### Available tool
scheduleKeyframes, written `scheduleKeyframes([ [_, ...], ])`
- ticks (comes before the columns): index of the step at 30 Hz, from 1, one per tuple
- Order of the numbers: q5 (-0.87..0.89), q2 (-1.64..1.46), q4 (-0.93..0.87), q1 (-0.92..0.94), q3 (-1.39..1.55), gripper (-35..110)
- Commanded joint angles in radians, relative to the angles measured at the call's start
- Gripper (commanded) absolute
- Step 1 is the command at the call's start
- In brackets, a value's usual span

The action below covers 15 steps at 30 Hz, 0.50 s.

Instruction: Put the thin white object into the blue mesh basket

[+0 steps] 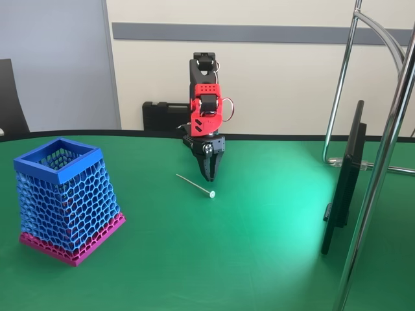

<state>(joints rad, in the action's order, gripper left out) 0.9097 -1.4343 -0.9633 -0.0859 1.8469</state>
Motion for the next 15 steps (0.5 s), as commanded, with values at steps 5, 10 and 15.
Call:
scheduleKeyframes([
  [5, 0.025, 0.031, -0.032, -0.008, -0.074, 9],
  [10, 0.041, 0.052, -0.038, -0.018, -0.094, 9],
  [15, 0.044, 0.063, -0.038, -0.02, -0.115, 9],
])
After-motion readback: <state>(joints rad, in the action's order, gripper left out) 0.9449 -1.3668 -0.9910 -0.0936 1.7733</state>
